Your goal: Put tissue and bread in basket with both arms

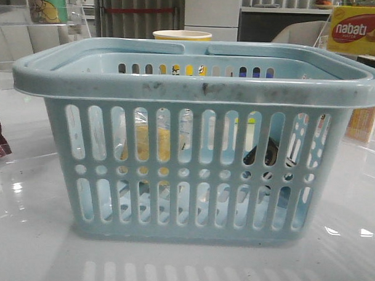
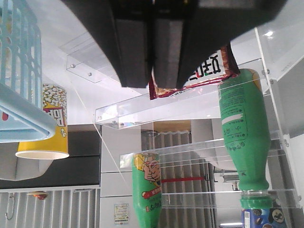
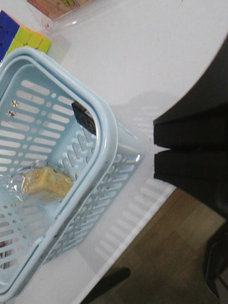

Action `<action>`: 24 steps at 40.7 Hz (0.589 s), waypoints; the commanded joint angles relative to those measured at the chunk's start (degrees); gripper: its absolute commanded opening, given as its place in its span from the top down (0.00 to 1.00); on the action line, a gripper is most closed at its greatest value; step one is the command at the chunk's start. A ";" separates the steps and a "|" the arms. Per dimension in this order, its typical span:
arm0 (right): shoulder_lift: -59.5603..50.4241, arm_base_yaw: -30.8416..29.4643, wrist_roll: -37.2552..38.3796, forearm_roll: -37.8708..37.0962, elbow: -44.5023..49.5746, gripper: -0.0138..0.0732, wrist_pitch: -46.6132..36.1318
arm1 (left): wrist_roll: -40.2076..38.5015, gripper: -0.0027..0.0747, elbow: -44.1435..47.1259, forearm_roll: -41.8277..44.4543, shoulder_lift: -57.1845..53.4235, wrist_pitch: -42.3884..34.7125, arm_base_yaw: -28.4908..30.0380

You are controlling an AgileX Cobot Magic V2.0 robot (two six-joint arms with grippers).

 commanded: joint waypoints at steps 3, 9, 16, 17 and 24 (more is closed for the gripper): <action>-6.41 -8.93 -0.11 -4.16 6.63 0.80 -13.64 | -0.27 0.85 0.34 -0.55 -1.01 -5.09 -0.39; -15.32 -19.04 -0.11 -4.77 17.60 0.80 -25.29 | -0.27 0.85 0.34 -0.55 -1.01 -5.09 -0.39; -23.98 -25.73 -0.11 -3.99 29.91 0.80 -39.73 | -0.27 0.85 0.34 -0.55 -1.01 -5.09 -0.39; -24.76 -26.10 -0.11 -3.91 31.72 0.80 -41.58 | -0.27 0.85 0.34 -0.55 -1.01 -5.09 -0.39; -28.31 -26.31 -0.05 -2.05 41.01 0.80 -50.62 | -0.27 0.85 0.34 -0.55 -1.01 -5.09 -0.39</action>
